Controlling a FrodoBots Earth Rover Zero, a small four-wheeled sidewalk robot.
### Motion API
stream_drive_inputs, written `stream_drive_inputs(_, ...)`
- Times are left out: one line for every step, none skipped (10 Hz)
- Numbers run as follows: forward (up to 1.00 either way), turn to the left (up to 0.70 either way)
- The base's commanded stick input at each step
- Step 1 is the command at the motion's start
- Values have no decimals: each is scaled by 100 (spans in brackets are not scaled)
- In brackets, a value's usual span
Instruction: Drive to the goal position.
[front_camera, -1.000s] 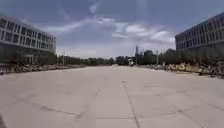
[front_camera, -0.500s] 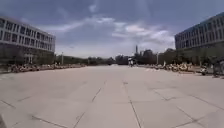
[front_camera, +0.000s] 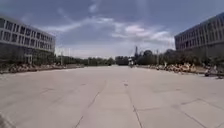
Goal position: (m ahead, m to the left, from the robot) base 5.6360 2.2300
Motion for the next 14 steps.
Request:
stream_drive_inputs(60, 0)
stream_drive_inputs(60, 0)
stream_drive_inputs(60, 2)
stream_drive_inputs(60, 3)
stream_drive_inputs(60, 8)
stream_drive_inputs(60, 10)
stream_drive_inputs(60, 5)
stream_drive_inputs(60, 0)
stream_drive_inputs(60, 0)
stream_drive_inputs(60, 0)
stream_drive_inputs(60, 0)
stream_drive_inputs(60, 0)
stream_drive_inputs(60, 3)
stream_drive_inputs(60, 11)
